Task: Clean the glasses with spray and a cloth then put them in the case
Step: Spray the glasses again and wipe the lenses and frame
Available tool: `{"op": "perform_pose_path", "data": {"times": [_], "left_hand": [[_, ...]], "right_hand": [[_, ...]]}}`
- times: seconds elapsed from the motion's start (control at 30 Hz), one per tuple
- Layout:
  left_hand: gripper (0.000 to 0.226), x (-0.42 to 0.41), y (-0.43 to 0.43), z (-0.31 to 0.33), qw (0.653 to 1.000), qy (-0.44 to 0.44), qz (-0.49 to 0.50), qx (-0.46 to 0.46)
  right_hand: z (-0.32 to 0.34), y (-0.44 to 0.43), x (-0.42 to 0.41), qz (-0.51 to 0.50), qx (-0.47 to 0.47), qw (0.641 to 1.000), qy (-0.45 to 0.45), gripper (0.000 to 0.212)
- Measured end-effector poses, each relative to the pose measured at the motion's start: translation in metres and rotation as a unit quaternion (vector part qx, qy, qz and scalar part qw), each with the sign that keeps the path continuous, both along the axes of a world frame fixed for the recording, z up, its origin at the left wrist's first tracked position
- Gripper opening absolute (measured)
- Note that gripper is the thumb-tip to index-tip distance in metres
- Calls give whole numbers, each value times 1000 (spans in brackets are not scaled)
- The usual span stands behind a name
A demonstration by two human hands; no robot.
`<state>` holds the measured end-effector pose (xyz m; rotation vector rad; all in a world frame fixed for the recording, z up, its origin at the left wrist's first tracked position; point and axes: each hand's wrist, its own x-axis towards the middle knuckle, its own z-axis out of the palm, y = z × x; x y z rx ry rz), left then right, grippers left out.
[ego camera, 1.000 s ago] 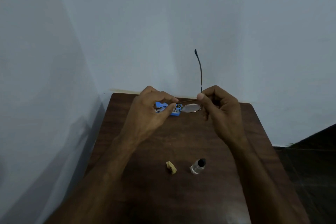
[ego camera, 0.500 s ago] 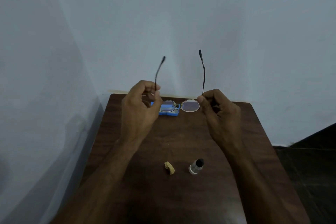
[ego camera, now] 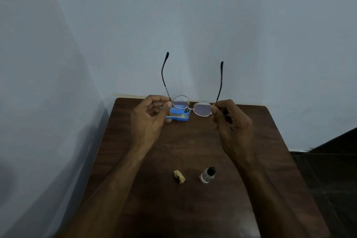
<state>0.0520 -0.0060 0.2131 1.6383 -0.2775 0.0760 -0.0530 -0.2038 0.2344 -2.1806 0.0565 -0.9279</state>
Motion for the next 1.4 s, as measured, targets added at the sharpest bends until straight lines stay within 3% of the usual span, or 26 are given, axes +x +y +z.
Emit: {"op": "perform_pose_path", "data": {"times": [0.13,0.47,0.6,0.7,0.8,0.93,1.07,1.17,1.23,1.4], "left_hand": [[25,5,-6,-5,999,36,-4,-31],[14,-4,-23,-28,995,54,-39,-74],[12,-12,-28,-39,995,35,-44,-86],[14,-17,-28,-48,995,28,-59,-78],[19,-23,-28,-53,994,32,-71,-79],[21,-27,-33,-55,992,37,-85,-88],[19,-27,-38,-53,991,39,-95,-88],[19,-27,-39,-47,992,25,-101,-77],[17,-26,-39,-44,992,17,-100,-74],[13,-18,-34,-23,993,-2,-80,-88]], "right_hand": [[-5,-2,2,3,9,1000,-6,8],[-27,-21,-3,-32,78,996,35,4],[-50,-29,-12,-33,149,985,85,25],[-84,-36,-33,-40,150,976,150,54],[-140,-37,-63,-50,200,940,271,76],[-215,-27,-90,-28,212,895,390,85],[-247,-17,-91,-32,211,882,421,75],[-250,-12,-83,-44,204,891,403,47],[-241,-12,-79,-38,225,901,368,34],[-163,-5,-66,-41,276,931,236,28]]}}
